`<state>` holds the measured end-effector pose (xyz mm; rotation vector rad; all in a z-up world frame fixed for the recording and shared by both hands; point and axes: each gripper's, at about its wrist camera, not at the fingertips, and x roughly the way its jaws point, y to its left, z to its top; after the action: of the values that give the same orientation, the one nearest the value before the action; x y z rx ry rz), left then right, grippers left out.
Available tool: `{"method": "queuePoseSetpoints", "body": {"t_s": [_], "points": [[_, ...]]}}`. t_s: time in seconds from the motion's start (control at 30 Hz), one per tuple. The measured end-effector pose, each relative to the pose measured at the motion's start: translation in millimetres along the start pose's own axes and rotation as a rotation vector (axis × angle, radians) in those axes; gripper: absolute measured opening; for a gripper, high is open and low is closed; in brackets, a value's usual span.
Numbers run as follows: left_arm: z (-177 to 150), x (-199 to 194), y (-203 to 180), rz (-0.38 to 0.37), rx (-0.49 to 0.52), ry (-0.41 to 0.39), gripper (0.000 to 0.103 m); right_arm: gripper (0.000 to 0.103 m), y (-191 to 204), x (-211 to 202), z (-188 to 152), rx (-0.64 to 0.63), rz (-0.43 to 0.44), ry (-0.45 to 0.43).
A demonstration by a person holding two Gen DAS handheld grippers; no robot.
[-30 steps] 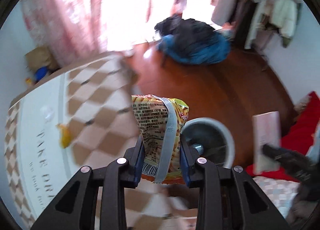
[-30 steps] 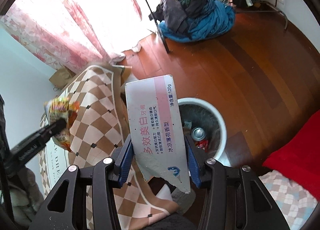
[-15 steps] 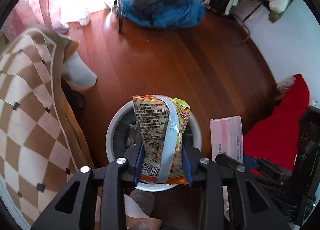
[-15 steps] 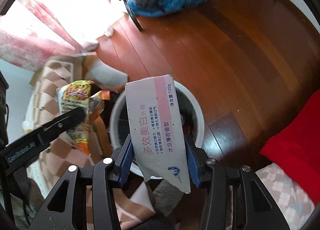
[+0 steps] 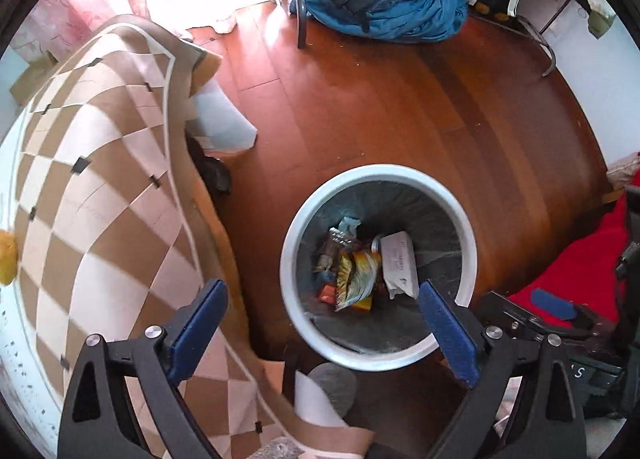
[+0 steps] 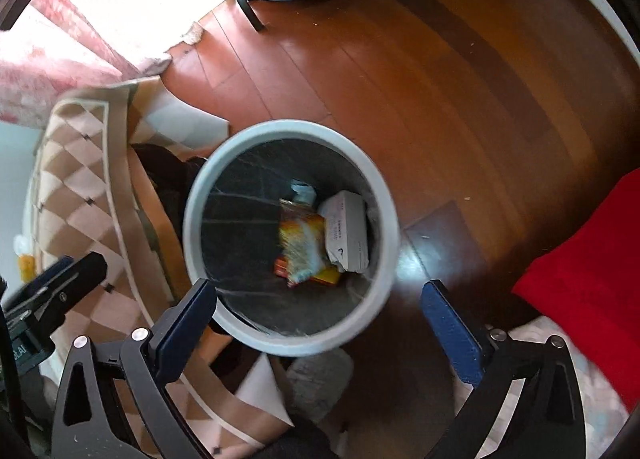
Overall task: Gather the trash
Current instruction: 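Carry the chip bag and pink-white box over the bin and release both, then move both open tools back toward the table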
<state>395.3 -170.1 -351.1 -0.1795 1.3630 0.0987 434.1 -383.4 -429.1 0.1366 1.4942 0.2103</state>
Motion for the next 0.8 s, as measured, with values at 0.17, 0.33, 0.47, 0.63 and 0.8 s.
{"method": "queuePoseSetpoints", "body": {"t_s": [0.17,0.33,0.47,0.63,0.8], "points": [[-17,-14,-2,0.031,0.019,-0.014,0.098,0.103,3,-26,-22,-0.035,-0.081,-0.01],[-36,-41,-6,0.026,0.026,-0.037,0.098,0.103,6,-57,-41,-0.036,-0.1,-0.027],[-45,-64,-7,0.017,0.024,-0.065,0.098,0.103,9,-90,-57,-0.035,-0.094,-0.062],[-56,-106,-3,0.004,0.015,-0.124,0.098,0.103,19,-138,-76,-0.041,-0.083,-0.132],[-67,-162,6,0.004,-0.005,-0.219,0.098,0.103,37,-195,-92,-0.036,-0.047,-0.225]]}}
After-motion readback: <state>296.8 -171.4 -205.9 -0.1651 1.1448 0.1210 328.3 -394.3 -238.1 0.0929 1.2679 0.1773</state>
